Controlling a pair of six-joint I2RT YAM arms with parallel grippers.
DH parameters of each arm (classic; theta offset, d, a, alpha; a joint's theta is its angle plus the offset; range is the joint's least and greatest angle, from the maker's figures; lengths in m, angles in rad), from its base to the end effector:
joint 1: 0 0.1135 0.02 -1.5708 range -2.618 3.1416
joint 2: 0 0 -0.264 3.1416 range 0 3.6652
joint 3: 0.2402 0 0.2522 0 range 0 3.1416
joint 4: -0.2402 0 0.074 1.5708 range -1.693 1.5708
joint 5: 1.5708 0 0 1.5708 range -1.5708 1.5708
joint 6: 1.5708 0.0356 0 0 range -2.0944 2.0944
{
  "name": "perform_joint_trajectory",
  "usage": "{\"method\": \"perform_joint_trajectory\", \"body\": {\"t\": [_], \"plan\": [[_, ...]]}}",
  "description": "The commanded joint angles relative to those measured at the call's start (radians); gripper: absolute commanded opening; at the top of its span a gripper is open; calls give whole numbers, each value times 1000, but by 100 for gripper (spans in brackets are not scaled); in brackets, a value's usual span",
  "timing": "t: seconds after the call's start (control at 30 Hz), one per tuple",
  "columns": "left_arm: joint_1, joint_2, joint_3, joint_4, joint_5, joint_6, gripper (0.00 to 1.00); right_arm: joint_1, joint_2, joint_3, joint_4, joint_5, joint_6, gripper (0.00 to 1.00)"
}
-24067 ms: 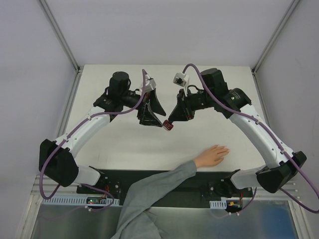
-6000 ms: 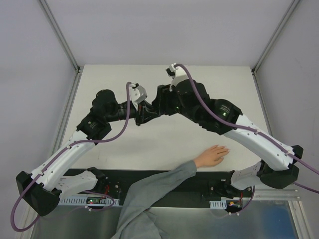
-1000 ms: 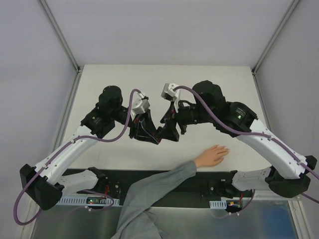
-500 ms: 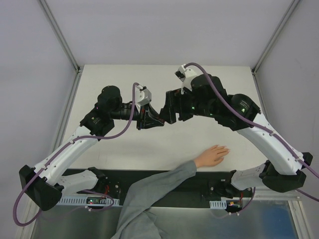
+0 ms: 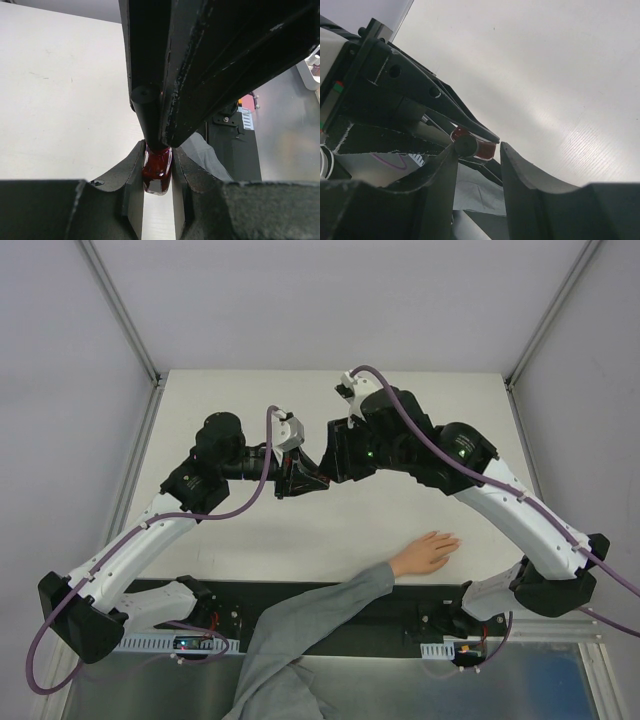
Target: Paint the nails
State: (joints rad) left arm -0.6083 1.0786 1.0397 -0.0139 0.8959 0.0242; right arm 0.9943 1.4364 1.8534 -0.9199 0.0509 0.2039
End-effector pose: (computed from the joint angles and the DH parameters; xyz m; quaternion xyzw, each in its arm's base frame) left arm 0.1798 -0.1591 0.3915 0.4867 0.5288 -0.4795 0.5036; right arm 0.1543 0.2340 0.4764 -0.3193 0.7992 0.2688 0.4325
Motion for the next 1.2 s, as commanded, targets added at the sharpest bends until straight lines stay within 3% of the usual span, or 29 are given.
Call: {"method": "perform_joint_trajectory", "body": {"t": [0.0,0.67,0.83,0.93,1.0,1.17], "plan": [[-8,-22,17,19,15,19,0,6,-11,20,24,6,-15,41],[-22,-14,20,-8,43,25,0,9,10,36,42,-13,-63,35],[-22,-14,20,-9,37,28,0,7,13,35,38,-29,-54,22],[-22,-13,20,-9,35,29,0,7,2,20,36,-23,-49,29],[-22,-9,22,-9,38,26,0,9,-1,17,35,-20,-51,29],[-22,-6,23,-11,43,26,0,9,-4,17,38,-14,-61,14]]}}
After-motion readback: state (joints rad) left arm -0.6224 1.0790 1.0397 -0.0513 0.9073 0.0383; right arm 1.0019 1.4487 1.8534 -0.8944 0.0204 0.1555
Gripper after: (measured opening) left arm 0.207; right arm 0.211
